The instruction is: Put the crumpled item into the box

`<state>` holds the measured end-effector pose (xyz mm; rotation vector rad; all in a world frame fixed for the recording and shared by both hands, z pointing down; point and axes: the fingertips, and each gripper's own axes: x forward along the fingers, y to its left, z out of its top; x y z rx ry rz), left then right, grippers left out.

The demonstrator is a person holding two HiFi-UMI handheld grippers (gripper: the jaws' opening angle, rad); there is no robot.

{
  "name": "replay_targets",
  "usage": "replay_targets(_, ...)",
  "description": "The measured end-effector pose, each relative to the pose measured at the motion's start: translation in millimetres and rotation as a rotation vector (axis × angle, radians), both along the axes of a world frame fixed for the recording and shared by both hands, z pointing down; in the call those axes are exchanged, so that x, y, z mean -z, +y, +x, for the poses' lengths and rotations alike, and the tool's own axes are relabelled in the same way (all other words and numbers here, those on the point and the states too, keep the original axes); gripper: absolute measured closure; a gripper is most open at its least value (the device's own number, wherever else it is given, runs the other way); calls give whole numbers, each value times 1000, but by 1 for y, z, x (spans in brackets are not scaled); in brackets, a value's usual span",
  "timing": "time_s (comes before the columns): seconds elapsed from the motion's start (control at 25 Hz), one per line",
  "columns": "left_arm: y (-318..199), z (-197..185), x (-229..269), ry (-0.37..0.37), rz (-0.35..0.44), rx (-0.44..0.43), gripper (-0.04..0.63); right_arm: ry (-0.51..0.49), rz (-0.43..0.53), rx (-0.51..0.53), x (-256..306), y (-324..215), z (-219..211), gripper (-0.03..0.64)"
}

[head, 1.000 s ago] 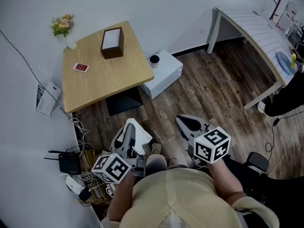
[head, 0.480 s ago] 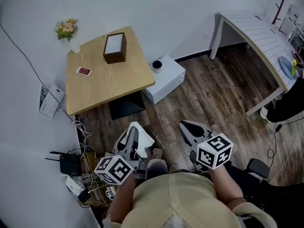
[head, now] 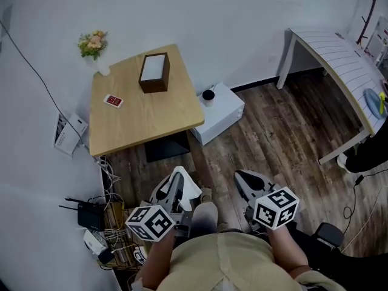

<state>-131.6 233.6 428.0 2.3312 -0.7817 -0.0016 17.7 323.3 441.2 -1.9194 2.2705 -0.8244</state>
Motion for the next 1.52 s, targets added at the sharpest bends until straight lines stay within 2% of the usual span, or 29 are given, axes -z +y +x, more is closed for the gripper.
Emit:
replay_targets(0.36, -53, 19, -7, -6, -34, 12, 540, 12, -32, 25, 0, -57, 20, 588)
replay_targets(0.76, -118, 28, -12, -19, -68, 16, 541, 24, -63, 72, 2, -129, 24, 588)
replay_targets(1.2, -175, 15, -18, -15, -77, 48, 541, 33, -85, 124, -3, -195, 8, 588)
replay_targets(1.4, -198, 8, -18, -55, -45, 42, 540, 39, -85, 131, -2, -228, 5, 588)
replay_targets(1.52, -209, 5, -17, -54, -41, 36, 540, 44, -85, 129, 0, -243, 3, 588)
